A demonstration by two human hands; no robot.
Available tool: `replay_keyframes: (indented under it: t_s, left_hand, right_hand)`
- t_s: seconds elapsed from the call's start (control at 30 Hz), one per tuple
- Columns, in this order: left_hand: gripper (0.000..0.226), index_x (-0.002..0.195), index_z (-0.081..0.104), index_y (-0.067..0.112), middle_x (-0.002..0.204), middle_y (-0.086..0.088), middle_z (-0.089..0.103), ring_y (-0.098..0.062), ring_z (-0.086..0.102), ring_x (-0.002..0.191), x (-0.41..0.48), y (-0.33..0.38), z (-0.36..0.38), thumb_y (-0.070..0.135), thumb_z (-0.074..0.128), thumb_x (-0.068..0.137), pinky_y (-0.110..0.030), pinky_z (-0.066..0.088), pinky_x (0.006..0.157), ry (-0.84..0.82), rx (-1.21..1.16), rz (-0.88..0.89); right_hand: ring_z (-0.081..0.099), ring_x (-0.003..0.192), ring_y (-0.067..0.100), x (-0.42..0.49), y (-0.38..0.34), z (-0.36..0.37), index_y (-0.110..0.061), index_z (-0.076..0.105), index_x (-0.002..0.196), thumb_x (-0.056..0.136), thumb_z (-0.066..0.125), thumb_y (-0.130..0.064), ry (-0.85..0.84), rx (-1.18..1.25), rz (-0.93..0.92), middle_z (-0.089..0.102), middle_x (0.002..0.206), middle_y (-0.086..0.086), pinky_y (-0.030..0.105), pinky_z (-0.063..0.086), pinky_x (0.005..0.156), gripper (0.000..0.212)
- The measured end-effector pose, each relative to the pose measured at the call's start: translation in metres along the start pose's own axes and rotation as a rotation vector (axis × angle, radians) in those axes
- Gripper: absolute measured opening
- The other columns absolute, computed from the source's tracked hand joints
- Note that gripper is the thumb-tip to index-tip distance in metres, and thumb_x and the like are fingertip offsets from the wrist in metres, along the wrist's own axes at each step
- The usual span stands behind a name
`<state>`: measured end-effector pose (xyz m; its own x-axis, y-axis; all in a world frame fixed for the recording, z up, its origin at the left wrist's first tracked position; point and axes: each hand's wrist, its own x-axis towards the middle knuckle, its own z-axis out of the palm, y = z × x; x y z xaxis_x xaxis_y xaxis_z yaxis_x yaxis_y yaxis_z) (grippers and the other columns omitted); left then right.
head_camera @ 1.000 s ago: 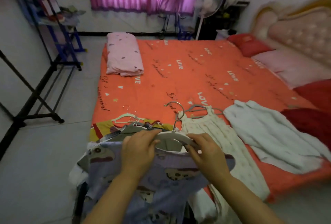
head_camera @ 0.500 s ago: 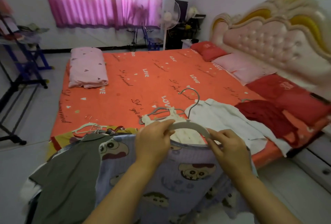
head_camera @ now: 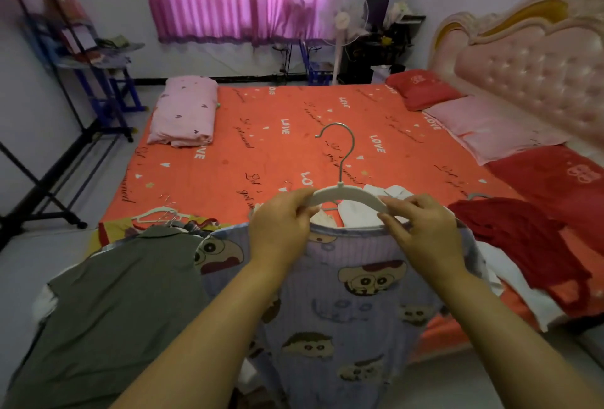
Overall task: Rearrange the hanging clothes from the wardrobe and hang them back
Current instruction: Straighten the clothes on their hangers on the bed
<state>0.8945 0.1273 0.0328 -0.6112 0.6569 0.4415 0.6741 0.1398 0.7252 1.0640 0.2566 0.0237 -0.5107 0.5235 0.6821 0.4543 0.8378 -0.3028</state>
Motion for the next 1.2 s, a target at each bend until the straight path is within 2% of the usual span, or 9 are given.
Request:
replay_keyframes:
  t_s: [0.23, 0.43, 0.6, 0.7, 0.83, 1.0, 1.1, 1.2]
  left_hand:
    - [0.031, 0.116, 0.066, 0.021, 0.103, -0.005, 0.069, -0.024, 0.059, 0.094, 0.059, -0.036, 0.028, 0.018, 0.065, 0.085, -0.031, 0.043, 0.076, -0.021, -0.009, -0.073]
    - [0.030, 0.115, 0.066, 0.023, 0.097, -0.006, 0.068, -0.023, 0.059, 0.089, 0.117, -0.072, 0.048, 0.017, 0.063, 0.086, -0.037, 0.048, 0.074, -0.087, -0.057, -0.105]
    - [0.033, 0.119, 0.064, 0.023, 0.102, -0.001, 0.068, -0.018, 0.058, 0.092, 0.153, -0.108, 0.066, 0.018, 0.063, 0.086, -0.025, 0.038, 0.069, -0.120, -0.048, -0.170]
    - [0.031, 0.117, 0.065, 0.025, 0.099, -0.002, 0.068, -0.020, 0.058, 0.090, 0.171, -0.127, 0.080, 0.018, 0.063, 0.087, -0.030, 0.043, 0.071, -0.123, -0.040, -0.194]
    - [0.025, 0.111, 0.067, 0.024, 0.095, -0.003, 0.068, -0.023, 0.057, 0.087, 0.198, -0.159, 0.104, 0.021, 0.062, 0.087, -0.035, 0.046, 0.072, -0.125, 0.022, -0.241]
    - [0.029, 0.115, 0.065, 0.029, 0.098, 0.002, 0.069, -0.017, 0.058, 0.087, 0.235, -0.211, 0.149, 0.024, 0.062, 0.087, -0.029, 0.043, 0.069, -0.134, 0.109, -0.337]
    - [0.032, 0.116, 0.065, 0.029, 0.096, 0.000, 0.070, -0.019, 0.059, 0.083, 0.255, -0.243, 0.182, 0.018, 0.063, 0.086, -0.027, 0.040, 0.067, -0.145, 0.166, -0.360]
    - [0.043, 0.120, 0.063, 0.027, 0.096, -0.004, 0.069, -0.025, 0.059, 0.086, 0.265, -0.282, 0.216, 0.004, 0.061, 0.082, -0.028, 0.039, 0.070, -0.178, 0.226, -0.363]
  right_hand:
    - [0.056, 0.057, 0.028, 0.053, 0.026, 0.048, -0.012, 0.074, 0.099, 0.073, 0.079, -0.012, -0.031, -0.005, -0.009, 0.059, 0.069, 0.009, 0.041, 0.048, 0.054, 0.026]
    - [0.055, 0.057, 0.026, 0.098, 0.043, 0.096, -0.013, 0.075, 0.098, 0.073, 0.078, -0.013, -0.084, -0.018, 0.035, 0.061, 0.071, 0.006, 0.035, 0.044, 0.056, 0.025]
    - [0.054, 0.057, 0.021, 0.125, 0.058, 0.137, -0.012, 0.075, 0.096, 0.072, 0.079, -0.014, -0.143, -0.037, 0.039, 0.062, 0.072, 0.004, 0.031, 0.041, 0.055, 0.025]
    - [0.056, 0.058, 0.022, 0.140, 0.071, 0.166, -0.012, 0.075, 0.095, 0.071, 0.080, -0.012, -0.175, -0.023, 0.043, 0.062, 0.071, 0.004, 0.031, 0.041, 0.056, 0.024]
    - [0.058, 0.069, 0.028, 0.160, 0.096, 0.217, -0.013, 0.074, 0.099, 0.076, 0.077, -0.014, -0.275, 0.052, 0.091, 0.064, 0.076, 0.009, 0.041, 0.049, 0.060, 0.023]
    - [0.057, 0.067, 0.025, 0.181, 0.140, 0.297, -0.013, 0.075, 0.100, 0.076, 0.077, -0.014, -0.389, 0.153, 0.122, 0.062, 0.074, 0.008, 0.043, 0.050, 0.059, 0.024]
    - [0.057, 0.063, 0.023, 0.183, 0.172, 0.350, -0.013, 0.075, 0.097, 0.073, 0.078, -0.012, -0.428, 0.185, 0.144, 0.061, 0.071, 0.007, 0.041, 0.050, 0.055, 0.024]
    - [0.057, 0.061, 0.024, 0.178, 0.202, 0.409, -0.015, 0.076, 0.096, 0.074, 0.079, -0.013, -0.479, 0.199, 0.180, 0.062, 0.072, 0.007, 0.042, 0.050, 0.057, 0.022]
